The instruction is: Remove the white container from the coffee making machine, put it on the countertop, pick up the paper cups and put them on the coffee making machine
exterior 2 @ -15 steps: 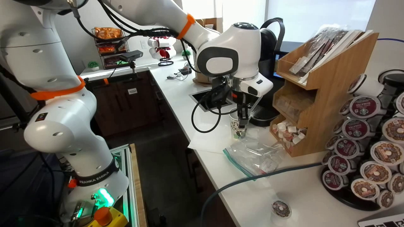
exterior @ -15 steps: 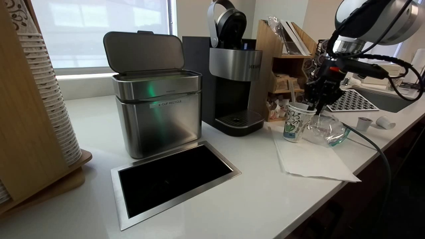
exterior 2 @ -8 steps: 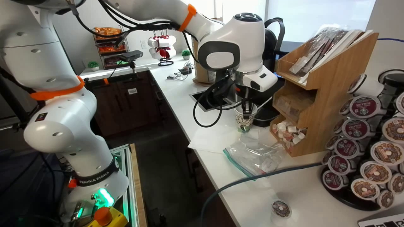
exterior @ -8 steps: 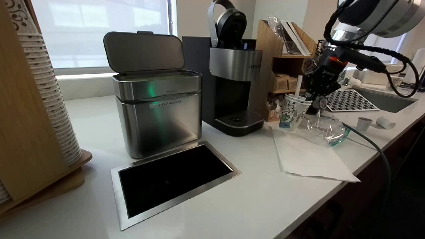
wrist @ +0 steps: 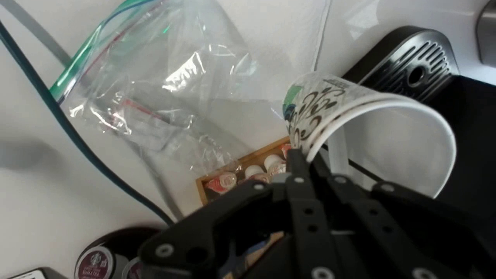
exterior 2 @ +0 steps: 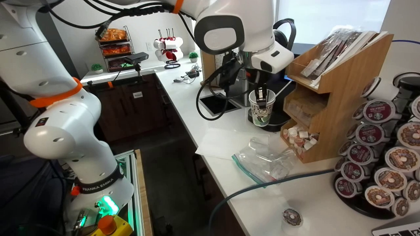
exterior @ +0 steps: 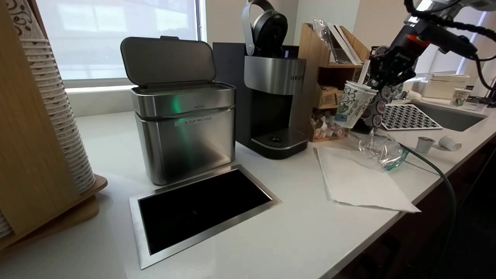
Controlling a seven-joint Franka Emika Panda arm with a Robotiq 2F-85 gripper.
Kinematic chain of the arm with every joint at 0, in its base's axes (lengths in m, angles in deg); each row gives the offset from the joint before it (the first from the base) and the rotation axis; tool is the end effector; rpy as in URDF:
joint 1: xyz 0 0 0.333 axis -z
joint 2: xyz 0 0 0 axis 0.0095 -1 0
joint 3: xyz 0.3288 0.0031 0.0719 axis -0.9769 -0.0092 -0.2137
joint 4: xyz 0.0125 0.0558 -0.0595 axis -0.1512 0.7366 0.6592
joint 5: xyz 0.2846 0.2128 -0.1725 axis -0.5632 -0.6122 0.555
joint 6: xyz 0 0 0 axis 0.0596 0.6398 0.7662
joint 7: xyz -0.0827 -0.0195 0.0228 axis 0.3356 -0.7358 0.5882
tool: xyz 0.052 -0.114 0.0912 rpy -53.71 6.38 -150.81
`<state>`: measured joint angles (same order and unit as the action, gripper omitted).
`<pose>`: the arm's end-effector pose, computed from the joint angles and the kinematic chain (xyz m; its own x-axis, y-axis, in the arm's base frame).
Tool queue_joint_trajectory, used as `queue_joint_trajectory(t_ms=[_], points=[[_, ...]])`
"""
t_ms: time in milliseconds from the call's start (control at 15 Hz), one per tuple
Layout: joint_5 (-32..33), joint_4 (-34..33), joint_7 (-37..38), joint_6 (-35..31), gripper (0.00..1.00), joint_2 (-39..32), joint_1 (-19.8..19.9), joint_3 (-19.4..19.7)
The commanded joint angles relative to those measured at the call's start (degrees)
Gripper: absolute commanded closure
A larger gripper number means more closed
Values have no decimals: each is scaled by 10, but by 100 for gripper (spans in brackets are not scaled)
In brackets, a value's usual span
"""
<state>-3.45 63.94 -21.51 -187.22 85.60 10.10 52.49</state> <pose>0.5075 -0.1648 0.4262 0.7856 -0.5965 0.1644 -0.5338 -0.7878 -0.3073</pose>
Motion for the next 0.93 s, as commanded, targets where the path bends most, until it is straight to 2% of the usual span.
queue_joint_trajectory(t_ms=[0,467,600,667,867], points=[[26,8,4,46,99,68,13,11],[48,-51,19,116,99,116,21,16],[38,-87,29,123,99,103,16,14],[39,-56,13,99,94,113,18,18],[39,-78,23,103,94,109,15,15]])
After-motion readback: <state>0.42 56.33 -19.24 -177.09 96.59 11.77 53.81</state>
